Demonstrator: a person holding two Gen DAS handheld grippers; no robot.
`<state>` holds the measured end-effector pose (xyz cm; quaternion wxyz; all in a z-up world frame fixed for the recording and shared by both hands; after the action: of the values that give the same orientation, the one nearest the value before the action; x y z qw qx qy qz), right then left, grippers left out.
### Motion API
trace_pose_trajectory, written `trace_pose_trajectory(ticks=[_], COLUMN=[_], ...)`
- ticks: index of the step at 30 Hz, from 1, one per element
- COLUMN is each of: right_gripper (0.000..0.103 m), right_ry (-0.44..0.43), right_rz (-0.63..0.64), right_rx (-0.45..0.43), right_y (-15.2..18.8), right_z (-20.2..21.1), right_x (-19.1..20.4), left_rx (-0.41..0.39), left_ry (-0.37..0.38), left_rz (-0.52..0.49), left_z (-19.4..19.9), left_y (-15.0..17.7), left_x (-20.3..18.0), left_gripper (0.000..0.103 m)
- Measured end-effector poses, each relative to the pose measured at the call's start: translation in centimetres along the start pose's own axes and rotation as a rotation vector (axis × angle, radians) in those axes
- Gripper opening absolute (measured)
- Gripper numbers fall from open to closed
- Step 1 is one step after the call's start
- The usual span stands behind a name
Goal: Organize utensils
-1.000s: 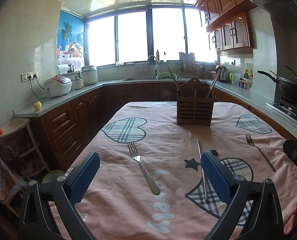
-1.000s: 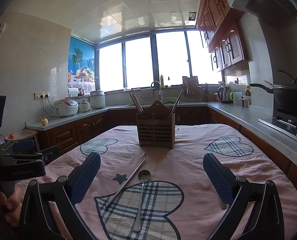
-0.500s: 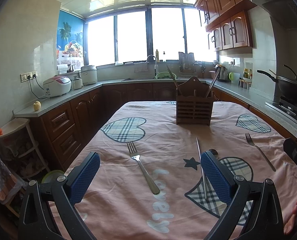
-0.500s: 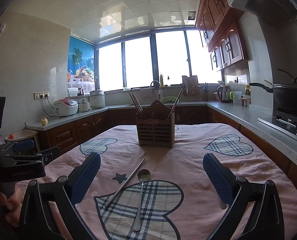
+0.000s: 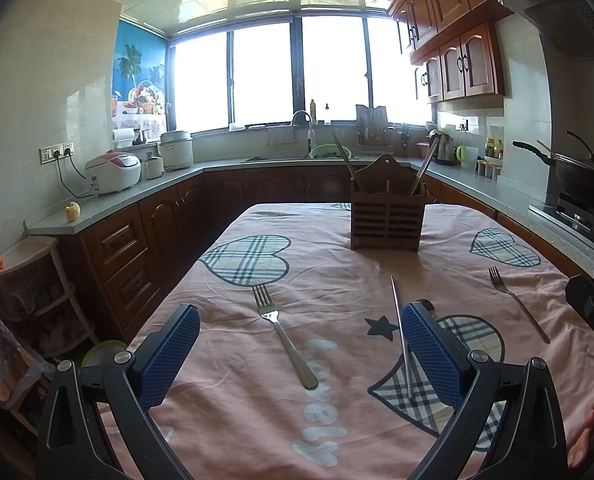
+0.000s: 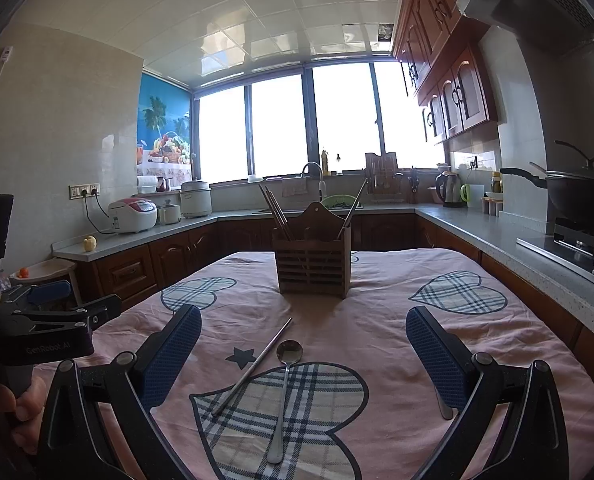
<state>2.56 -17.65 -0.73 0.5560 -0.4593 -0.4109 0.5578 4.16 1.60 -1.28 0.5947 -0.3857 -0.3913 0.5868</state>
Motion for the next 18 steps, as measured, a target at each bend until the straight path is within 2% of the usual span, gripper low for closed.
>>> trace_pose_trajectory(ticks=[18], right_gripper=[0.103], right_ry=[-0.001], right_rz=[-0.001], right_rx=[0.0], right_y=[0.03], right_z=[-0.11], right_x=[-0.04], left_rx=[0.0], left_ry=[0.002], left_rz=[0.003], left_z=[-0.03], left_y=[-0.13], left_x=[-0.04], left_gripper=[0.102])
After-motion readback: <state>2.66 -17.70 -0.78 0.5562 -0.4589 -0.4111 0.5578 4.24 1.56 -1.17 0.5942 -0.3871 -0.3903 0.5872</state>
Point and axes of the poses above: each gripper's, at about its wrist camera, not at the fingertips, and z roughly against the way its jaws point, x to its left, y to its underside, the point moved 1 cm from there along -z, roughly the way its jaws point, and after that the axes turned 1 degree about z, right-handed, at the moved point
